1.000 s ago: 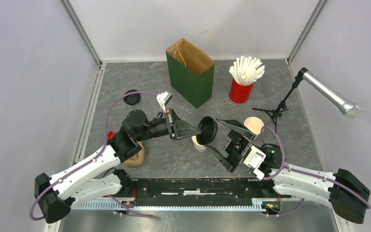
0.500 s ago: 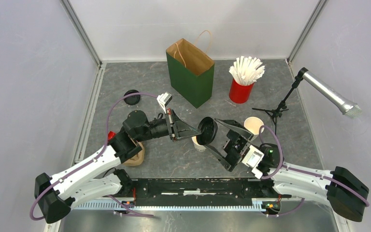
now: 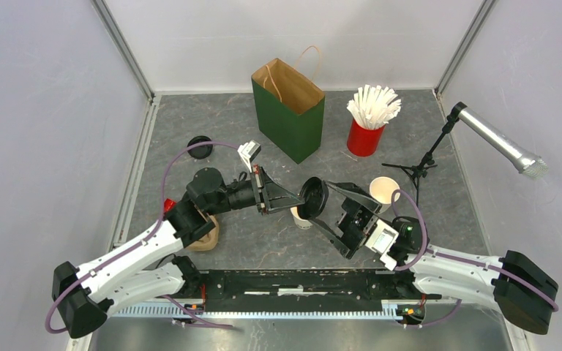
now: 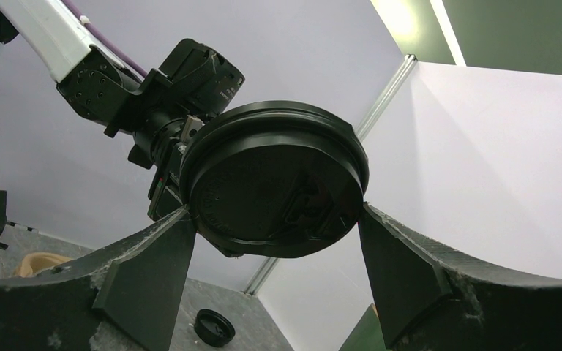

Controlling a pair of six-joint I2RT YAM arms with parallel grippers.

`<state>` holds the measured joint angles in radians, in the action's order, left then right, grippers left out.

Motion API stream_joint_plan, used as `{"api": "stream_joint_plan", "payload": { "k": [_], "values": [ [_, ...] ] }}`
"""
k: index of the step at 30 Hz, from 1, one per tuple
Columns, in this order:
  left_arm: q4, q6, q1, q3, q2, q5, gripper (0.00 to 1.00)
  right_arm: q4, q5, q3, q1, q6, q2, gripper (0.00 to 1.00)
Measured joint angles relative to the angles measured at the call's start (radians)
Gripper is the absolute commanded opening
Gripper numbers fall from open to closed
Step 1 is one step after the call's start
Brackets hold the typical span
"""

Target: Pack the takeout coffee

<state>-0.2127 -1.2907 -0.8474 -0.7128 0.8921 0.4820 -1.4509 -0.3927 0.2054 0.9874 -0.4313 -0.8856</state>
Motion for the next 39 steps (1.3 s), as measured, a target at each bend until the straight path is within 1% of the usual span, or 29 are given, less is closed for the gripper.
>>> {"api": "stream_joint_plan", "payload": {
  "k": [2,3,6,10,13,15,18,19,22,23,24,26,28,30,31,35,39],
  "values": [
    [0.002,0.000,0.000,0.000,-0.003,0.000,0.04,0.000,0.000,0.000,0.000,0.000,0.000,0.87],
    [0.003,0.000,0.000,0.000,-0.006,-0.001,0.07,0.000,0.000,0.000,0.000,0.000,0.000,0.87],
    [0.017,0.000,0.000,0.000,-0.017,-0.007,0.22,0.000,0.001,0.000,0.001,0.007,0.000,0.86],
    [0.056,0.003,0.000,0.000,-0.037,-0.016,0.30,0.000,0.013,0.000,0.001,0.011,0.005,0.85],
    [0.075,0.005,0.000,0.000,-0.047,-0.029,0.48,-0.001,0.020,-0.003,0.001,0.014,0.010,0.85],
    [0.091,0.010,0.000,0.000,-0.049,-0.035,0.58,0.000,0.030,-0.008,0.001,0.017,0.016,0.84],
    [0.139,0.038,0.000,-0.001,-0.053,-0.056,0.76,0.013,0.063,-0.010,0.001,0.031,0.035,0.84],
    [0.159,0.050,0.000,-0.003,-0.055,-0.066,0.81,0.021,0.073,-0.011,0.001,0.034,0.044,0.83],
    [0.282,0.126,0.002,-0.039,-0.061,-0.135,0.91,0.116,0.122,-0.012,0.001,0.053,0.104,0.83],
    [0.334,0.156,0.003,-0.061,-0.063,-0.169,0.95,0.157,0.140,-0.012,0.001,0.057,0.126,0.83],
    [0.396,0.195,0.005,-0.089,-0.065,-0.213,0.99,0.242,0.168,-0.006,0.001,0.061,0.163,0.83],
    [0.476,0.253,0.008,-0.130,-0.070,-0.285,1.00,0.374,0.204,0.016,0.001,0.067,0.204,0.83],
    [0.555,0.316,0.015,-0.169,-0.080,-0.386,1.00,0.600,0.270,0.092,0.001,0.077,0.233,0.83],
    [0.618,0.372,0.030,-0.190,-0.096,-0.473,1.00,0.781,0.334,0.181,0.001,0.092,0.233,0.83],
    [0.648,0.402,0.045,-0.195,-0.104,-0.509,1.00,0.895,0.372,0.243,0.001,0.102,0.223,0.83],
    [0.737,0.504,0.115,-0.211,-0.113,-0.594,1.00,1.253,0.477,0.445,0.001,0.150,0.164,0.82],
    [0.799,0.618,0.159,-0.231,-0.119,-0.675,1.00,1.569,0.538,0.632,0.001,0.209,0.066,0.81]
  ]
}}
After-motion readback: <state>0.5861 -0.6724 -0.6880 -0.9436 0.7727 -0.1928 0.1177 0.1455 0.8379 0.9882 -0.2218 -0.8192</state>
